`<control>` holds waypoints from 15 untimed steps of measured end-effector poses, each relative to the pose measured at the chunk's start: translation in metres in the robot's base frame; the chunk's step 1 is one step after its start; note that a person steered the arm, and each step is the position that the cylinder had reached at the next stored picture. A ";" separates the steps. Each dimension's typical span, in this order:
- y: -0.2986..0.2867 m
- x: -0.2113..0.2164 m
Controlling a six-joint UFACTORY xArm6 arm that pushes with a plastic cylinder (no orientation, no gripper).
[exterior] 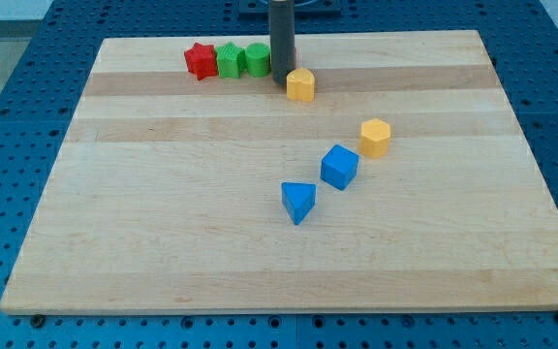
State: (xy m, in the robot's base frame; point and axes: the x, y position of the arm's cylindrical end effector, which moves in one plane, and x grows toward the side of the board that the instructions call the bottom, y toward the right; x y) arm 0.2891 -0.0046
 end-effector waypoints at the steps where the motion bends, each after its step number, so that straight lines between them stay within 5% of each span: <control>1: 0.013 0.000; 15: 0.106 0.056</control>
State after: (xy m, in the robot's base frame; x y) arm 0.3448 0.1014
